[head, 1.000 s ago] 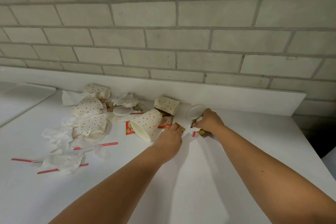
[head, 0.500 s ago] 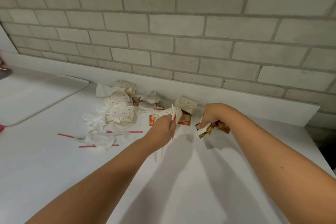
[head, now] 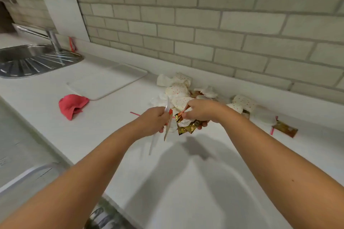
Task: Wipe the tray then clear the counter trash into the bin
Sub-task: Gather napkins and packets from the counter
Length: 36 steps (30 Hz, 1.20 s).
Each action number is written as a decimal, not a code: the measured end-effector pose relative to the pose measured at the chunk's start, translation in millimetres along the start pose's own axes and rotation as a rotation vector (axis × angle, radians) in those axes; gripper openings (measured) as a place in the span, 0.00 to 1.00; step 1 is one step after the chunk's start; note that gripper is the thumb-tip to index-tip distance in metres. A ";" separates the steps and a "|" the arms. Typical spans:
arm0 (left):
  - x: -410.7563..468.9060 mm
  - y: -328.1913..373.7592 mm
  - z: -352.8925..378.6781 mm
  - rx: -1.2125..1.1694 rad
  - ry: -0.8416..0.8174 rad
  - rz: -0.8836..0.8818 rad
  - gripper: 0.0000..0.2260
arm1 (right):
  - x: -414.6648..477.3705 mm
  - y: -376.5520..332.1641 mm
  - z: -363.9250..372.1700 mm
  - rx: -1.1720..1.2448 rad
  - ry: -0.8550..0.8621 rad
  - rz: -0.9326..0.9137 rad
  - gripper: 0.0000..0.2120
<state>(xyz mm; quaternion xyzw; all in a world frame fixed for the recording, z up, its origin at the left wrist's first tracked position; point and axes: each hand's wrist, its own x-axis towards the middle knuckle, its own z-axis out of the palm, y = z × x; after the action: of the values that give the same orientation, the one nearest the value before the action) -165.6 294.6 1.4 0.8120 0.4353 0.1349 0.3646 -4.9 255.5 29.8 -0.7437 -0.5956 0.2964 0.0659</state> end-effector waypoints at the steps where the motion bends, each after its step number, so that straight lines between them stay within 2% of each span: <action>1: -8.0 -9.7 -11.4 0.001 0.005 -0.016 0.16 | 1.3 -15.4 7.1 0.021 -0.014 -0.027 0.15; 9: -97.0 -104.7 -106.2 0.013 0.093 -0.193 0.15 | 7.1 -157.1 93.4 0.065 -0.137 -0.274 0.12; 14: -148.7 -171.8 -128.2 0.061 0.088 -0.338 0.14 | 11.0 -218.0 162.2 -0.004 -0.193 -0.378 0.13; 20: -198.1 -259.9 -107.2 -0.033 0.048 -0.533 0.16 | 27.9 -240.9 257.4 -0.105 -0.249 -0.375 0.12; 26: -236.6 -315.7 -76.3 -0.104 0.046 -0.719 0.16 | 53.0 -244.7 331.3 -0.134 -0.202 -0.294 0.15; 31: -250.7 -336.2 -64.9 -0.236 0.055 -0.737 0.12 | 61.2 -254.4 365.9 -0.112 -0.324 -0.275 0.36; 33: -253.1 -343.4 -63.8 -0.269 0.069 -0.729 0.12 | 63.9 -256.7 373.1 -0.121 -0.347 -0.290 0.33; 36: -253.6 -358.6 -63.7 -0.285 0.096 -0.785 0.11 | 66.4 -256.6 372.4 -0.123 -0.377 -0.303 0.24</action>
<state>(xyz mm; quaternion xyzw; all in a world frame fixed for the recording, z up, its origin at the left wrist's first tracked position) -566.2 247.9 -183.7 0.5188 0.7051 0.0823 0.4764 -407.9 294.3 -182.2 -0.5800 -0.7190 0.3798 -0.0479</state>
